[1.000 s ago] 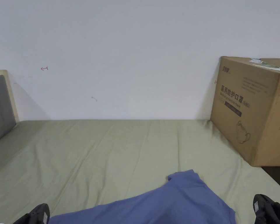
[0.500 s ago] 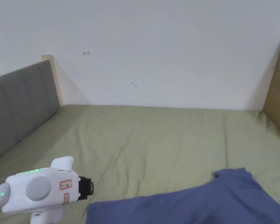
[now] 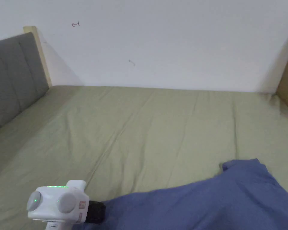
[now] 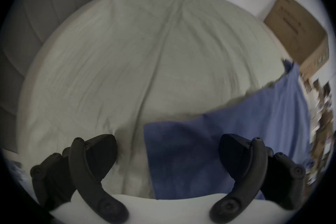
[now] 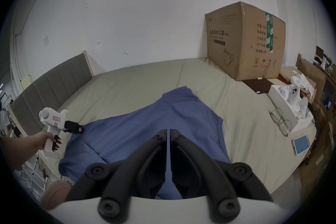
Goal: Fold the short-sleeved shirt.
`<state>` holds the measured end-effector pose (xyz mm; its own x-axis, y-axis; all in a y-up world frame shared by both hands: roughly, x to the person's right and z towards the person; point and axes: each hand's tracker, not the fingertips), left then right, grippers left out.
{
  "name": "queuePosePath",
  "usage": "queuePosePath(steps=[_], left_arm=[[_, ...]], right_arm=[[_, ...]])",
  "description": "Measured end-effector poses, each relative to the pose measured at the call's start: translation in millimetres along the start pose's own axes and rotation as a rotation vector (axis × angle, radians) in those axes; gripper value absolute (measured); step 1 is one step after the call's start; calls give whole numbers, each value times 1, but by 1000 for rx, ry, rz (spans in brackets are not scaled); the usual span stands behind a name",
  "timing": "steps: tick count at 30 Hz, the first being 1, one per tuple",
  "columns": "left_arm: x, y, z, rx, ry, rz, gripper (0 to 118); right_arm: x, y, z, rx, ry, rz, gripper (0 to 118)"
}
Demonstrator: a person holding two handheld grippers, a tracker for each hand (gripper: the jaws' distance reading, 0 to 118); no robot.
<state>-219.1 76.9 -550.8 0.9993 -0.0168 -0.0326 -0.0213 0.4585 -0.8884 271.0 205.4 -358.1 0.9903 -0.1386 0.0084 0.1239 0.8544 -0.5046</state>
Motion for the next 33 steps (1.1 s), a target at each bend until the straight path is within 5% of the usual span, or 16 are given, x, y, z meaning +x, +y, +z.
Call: queuePosePath(steps=[3,6,8,9,11,15,18,21,27,28,30,33], left_arm=[[2,-7,-2,8,35,138,114],[8,4,1,-45,48,120,113],[7,7,6,-30,57,139,99],[8,4,14,5,59,141,76],[9,-1,32,86,39,134,2],[2,-6,50,99,-232,178,3],[-3,3,73,205,-115,109,3],[-9,8,100,218,-177,133,3],[-20,-2,104,187,-145,115,3],[-21,-5,101,176,-145,118,3],[-24,-9,98,160,-137,128,3],[-27,-12,90,144,-141,142,3]], right_arm=[[1,-4,-3,-19,15,-18,5],[0,-7,-2,-35,21,-21,5],[2,-7,-3,-41,23,-17,5],[2,-6,-2,-42,22,-15,5],[8,-2,-5,-42,27,-21,5],[28,28,-27,-38,75,-45,5],[54,81,-69,-40,97,-86,5],[80,138,-146,-198,78,-144,5],[99,172,-307,-565,36,-64,9],[103,169,-327,-617,14,-84,22],[112,158,-358,-677,-35,-164,94],[119,150,-391,-681,-24,-217,96]])
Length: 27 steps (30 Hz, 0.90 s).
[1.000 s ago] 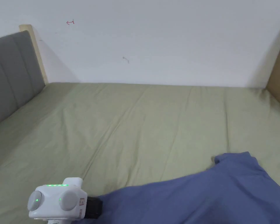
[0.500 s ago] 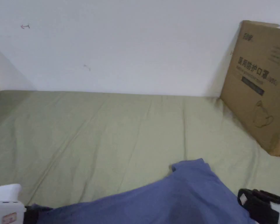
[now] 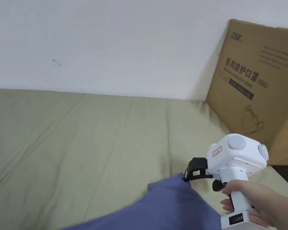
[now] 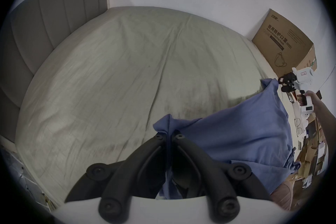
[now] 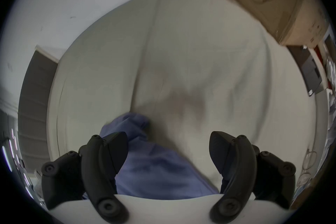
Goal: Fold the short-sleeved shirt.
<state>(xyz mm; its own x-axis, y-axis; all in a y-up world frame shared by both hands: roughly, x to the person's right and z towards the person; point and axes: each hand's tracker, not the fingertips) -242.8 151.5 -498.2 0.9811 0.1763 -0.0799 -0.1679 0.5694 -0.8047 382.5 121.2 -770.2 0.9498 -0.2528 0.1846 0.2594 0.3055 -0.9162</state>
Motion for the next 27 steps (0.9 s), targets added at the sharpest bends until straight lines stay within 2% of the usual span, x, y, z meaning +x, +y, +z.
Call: queuePosePath(steps=[1,4,6,8,11,16,19,21,23,25,26,27], left_arm=[[0,-1,-2,-6,-2,4,3],[-2,-4,-14,-28,4,16,3],[0,-5,-21,-41,13,8,3],[-1,-7,-29,-57,22,-3,3],[-3,-7,-35,-74,26,-10,3],[-2,-6,-34,-71,24,-16,3],[-1,-4,-33,-62,27,-28,3],[0,-6,-31,-57,29,-31,3],[-1,-7,-29,-57,25,-25,3],[-3,-8,-29,-62,22,-21,3],[-5,-8,-29,-66,20,-21,3],[-4,-9,-29,-68,20,-22,3]], right_arm=[[-3,4,-8,-3,-10,13,96],[-25,12,-30,-36,-34,128,96],[-37,15,-45,-74,-36,177,96],[-41,15,-56,-97,-99,205,97],[-36,20,-41,-95,-53,154,96],[-31,5,-1,19,-24,167,96],[-30,-4,-2,-68,97,164,96],[-34,-14,-13,-127,83,195,96],[-39,-22,-28,-150,9,237,96],[-44,-27,-35,-133,-27,259,87],[-47,-29,-32,-98,-68,281,80],[-49,-29,-29,-88,-72,295,67]])
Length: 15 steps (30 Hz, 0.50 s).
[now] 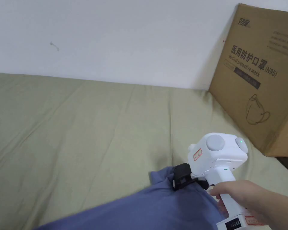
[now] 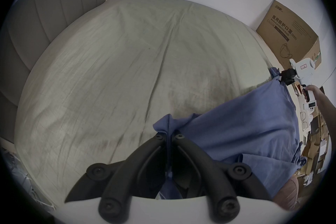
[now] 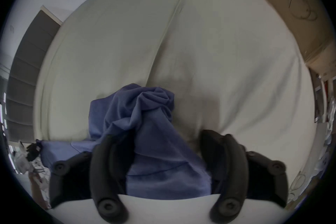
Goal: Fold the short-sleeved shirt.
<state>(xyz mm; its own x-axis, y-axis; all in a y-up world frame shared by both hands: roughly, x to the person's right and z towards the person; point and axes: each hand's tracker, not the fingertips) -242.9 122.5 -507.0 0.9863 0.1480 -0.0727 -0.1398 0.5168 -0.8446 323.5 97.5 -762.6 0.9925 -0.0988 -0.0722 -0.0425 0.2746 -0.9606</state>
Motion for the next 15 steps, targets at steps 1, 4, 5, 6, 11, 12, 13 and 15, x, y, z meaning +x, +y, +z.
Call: queuePosePath(steps=[1,4,5,6,11,12,13,15], left_arm=[[-1,0,0,-1,-1,0,3],[0,2,2,8,-7,6,3],[1,2,4,14,-4,9,3],[2,3,7,21,-3,9,3],[6,9,42,98,-28,-14,3],[7,12,55,109,-43,-10,3],[8,16,67,126,-60,-5,3],[11,28,96,179,-89,-9,3]], right_arm=[[-1,0,3,3,6,18,53],[-3,-3,19,23,60,7,6],[-3,-7,26,28,71,7,6],[-6,-13,35,34,75,25,6],[-10,-53,106,189,74,18,6],[-9,-63,126,219,79,12,6],[-6,-73,148,252,77,0,6],[-1,-98,198,321,103,-21,6]])
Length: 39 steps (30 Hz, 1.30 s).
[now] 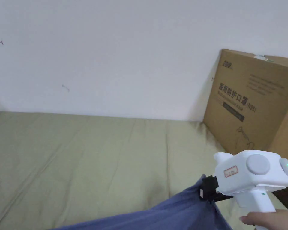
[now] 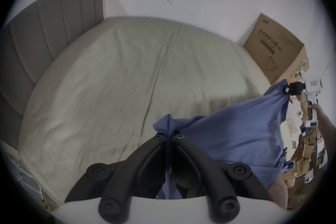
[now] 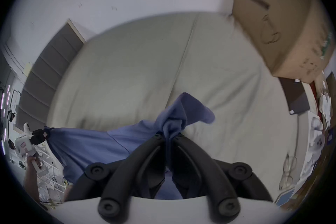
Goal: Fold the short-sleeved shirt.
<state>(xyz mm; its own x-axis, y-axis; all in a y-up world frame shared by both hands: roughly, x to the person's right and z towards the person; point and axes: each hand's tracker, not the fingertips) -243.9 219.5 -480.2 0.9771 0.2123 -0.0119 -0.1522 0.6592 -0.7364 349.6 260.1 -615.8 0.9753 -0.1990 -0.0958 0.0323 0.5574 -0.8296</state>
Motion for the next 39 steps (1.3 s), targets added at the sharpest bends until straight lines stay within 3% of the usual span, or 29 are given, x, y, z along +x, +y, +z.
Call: queuePosePath(steps=[7,15,30,34,39], left_arm=[[45,70,104,185,-56,-154,3],[73,168,164,295,-65,-168,3],[84,352,120,511,24,-111,3],[92,388,105,592,42,-98,3],[99,391,67,626,71,-137,3]], right_arm=[[-5,5,171,221,-13,-28,6],[-40,59,272,419,-52,-10,6],[-97,273,262,707,-232,57,6],[-105,302,249,783,-280,88,6],[-102,294,201,841,-349,114,6]])
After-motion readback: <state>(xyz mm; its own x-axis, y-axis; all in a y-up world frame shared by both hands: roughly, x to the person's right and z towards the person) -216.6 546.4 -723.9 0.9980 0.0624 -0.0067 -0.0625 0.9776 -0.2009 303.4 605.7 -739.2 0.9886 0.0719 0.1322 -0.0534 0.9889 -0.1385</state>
